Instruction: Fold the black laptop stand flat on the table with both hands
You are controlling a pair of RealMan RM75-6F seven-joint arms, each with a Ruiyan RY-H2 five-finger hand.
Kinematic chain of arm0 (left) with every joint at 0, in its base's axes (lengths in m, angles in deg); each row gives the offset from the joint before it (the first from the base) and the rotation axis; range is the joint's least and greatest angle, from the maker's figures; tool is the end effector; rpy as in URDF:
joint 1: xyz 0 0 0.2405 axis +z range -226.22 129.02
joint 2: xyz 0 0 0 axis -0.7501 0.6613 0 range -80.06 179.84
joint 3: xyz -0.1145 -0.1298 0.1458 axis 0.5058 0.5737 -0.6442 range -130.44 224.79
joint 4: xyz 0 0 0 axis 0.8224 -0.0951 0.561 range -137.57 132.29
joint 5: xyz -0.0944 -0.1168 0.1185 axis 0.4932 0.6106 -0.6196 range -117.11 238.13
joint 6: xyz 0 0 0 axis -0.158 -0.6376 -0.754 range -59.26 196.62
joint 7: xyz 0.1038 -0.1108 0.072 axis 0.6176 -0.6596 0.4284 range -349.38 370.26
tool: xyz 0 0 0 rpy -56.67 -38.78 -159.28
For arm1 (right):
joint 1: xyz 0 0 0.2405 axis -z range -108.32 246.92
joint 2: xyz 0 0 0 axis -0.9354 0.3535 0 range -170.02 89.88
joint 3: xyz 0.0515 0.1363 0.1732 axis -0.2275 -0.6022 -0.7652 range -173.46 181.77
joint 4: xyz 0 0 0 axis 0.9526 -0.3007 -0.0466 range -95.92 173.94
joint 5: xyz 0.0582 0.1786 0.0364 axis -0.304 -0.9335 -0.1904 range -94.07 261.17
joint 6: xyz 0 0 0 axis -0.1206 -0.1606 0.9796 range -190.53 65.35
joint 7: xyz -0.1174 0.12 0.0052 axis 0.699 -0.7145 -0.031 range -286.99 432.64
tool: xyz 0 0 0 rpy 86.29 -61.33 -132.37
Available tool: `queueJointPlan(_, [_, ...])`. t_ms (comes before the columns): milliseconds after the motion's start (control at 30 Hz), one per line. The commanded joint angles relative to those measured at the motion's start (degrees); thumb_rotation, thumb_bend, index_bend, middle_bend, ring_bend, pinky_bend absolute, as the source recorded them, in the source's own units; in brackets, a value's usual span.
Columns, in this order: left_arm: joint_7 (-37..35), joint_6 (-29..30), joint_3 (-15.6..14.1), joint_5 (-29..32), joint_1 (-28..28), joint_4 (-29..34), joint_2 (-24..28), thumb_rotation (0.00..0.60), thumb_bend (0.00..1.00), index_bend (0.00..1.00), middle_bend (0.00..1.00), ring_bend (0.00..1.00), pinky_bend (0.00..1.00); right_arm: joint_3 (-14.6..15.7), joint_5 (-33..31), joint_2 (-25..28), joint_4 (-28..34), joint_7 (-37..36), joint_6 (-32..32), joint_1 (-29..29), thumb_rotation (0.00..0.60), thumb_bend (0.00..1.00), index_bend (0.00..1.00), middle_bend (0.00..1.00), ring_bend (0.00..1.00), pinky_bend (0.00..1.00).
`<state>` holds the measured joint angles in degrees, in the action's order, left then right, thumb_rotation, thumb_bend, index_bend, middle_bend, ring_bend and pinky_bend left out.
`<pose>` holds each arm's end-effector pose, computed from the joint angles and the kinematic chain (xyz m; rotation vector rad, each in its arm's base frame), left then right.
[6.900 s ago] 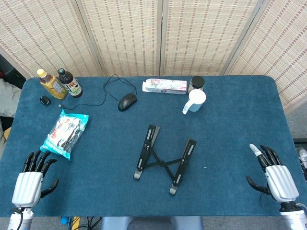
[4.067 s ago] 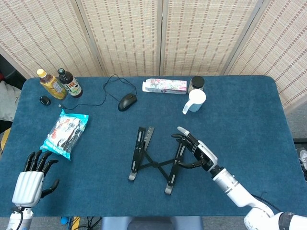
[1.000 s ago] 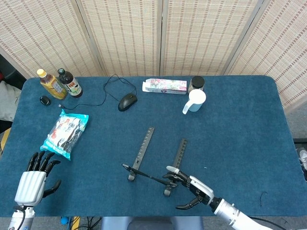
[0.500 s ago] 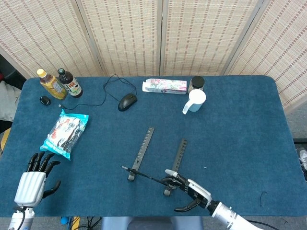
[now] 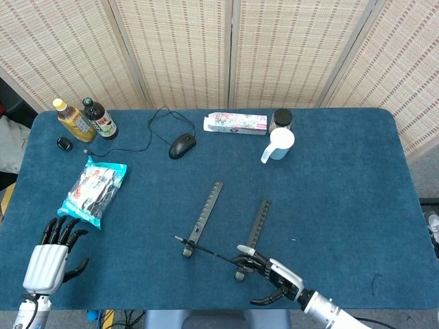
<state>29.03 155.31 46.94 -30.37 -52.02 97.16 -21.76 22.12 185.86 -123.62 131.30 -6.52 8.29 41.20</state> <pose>-0.2320 0.1812 0.1117 -1.4883 -0.8442 -0.8804 -0.1541 -0.1639 -0.0179 -1.1160 2.3958 -1.2659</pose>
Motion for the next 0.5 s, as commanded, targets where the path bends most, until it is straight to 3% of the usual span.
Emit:
queueJointPlan(33, [-0.2, -0.7, 0.2, 0.1, -0.6, -0.2, 0.1, 0.600, 0.22, 0.28, 0.13, 0.03, 0.02, -0.2, 0.4, 1.0, 0.4, 0.4, 0.9, 0.1, 0.600, 0.00, 0.00, 0.20, 0.01, 0.08])
queueJointPlan(233, [-2.9, -4.7, 1.0, 0.4, -3.4, -1.1, 0.9, 0.600, 0.22, 0.28, 0.13, 0.03, 0.02, -0.8, 0.6, 4.9, 2.1, 1.8, 3.9, 0.3, 0.600, 0.00, 0.00, 0.20, 0.01, 0.08])
queueJointPlan(500, [-12.5, -15.0, 2.0, 1.3, -10.3, -2.5, 3.1, 0.600, 0.22, 0.26, 0.14, 0.03, 0.02, -2.8, 1.2, 12.6, 6.4, 4.0, 9.0, 0.3, 0.600, 0.00, 0.00, 0.20, 0.01, 0.08])
